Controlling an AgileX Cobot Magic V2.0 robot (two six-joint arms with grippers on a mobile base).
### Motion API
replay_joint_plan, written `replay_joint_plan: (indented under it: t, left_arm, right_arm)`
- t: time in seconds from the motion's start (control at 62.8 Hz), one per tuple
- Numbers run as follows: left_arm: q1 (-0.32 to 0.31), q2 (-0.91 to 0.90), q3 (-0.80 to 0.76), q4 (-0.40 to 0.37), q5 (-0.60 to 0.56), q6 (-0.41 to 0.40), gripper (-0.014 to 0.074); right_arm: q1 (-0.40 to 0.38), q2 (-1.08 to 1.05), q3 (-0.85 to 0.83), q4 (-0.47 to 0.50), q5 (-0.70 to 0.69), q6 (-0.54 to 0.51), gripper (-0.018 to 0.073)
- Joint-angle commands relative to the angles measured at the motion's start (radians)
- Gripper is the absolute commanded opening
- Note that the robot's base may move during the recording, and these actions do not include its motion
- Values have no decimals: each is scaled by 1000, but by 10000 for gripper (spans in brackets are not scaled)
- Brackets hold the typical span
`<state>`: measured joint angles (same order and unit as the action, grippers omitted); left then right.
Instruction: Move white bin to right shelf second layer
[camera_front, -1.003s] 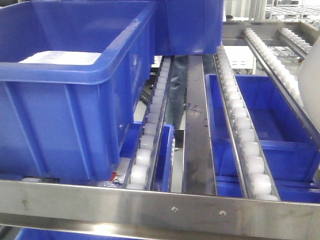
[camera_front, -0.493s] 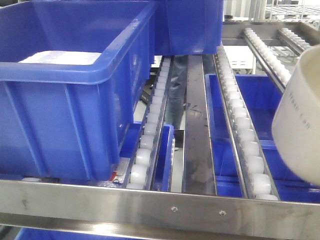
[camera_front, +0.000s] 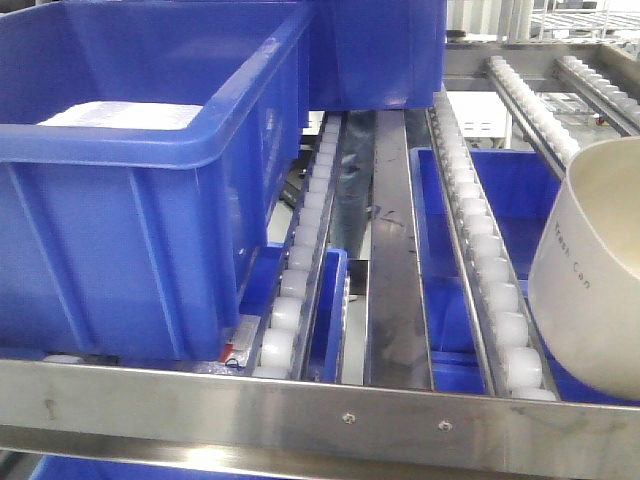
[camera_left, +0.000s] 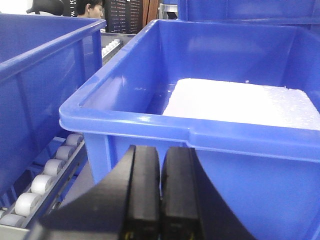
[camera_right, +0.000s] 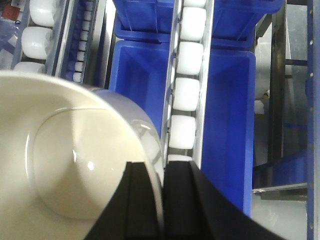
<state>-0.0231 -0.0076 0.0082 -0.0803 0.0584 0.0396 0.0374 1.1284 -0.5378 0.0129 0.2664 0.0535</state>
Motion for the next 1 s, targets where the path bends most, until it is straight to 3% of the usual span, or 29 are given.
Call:
replay_joint_plan:
  t: [0.0,0.111,0.159,0.525,0.637,0.796,0.987]
  left_arm:
    - [-6,-15,27,-5,-81,-5,85]
    - [-6,-15,27,-5,-81,-5,85]
    - [-6,-15,27,-5,-81,-5,85]
    - [-6,-15,27,-5,-81,-5,85]
    - [-6,-15,27,-5,-81,-5,85]
    - [-6,-15,27,-5,-81,-5,85]
    - [-6,-15,27,-5,-81,-5,85]
  right_arm:
    - [-3,-15,-27,9,-69,0,185]
    - [-3,-15,-27,32,-43,0,382]
    - [-3,-15,-27,34,-37,0,426]
    - [-3,-148,-106,52,-8,0,424]
    - [-3,-217,-106,52,58,-1,338]
    - [-3,-310,-85,46,159,-1,41]
    - [-3,-521,5,46,101,-1,55]
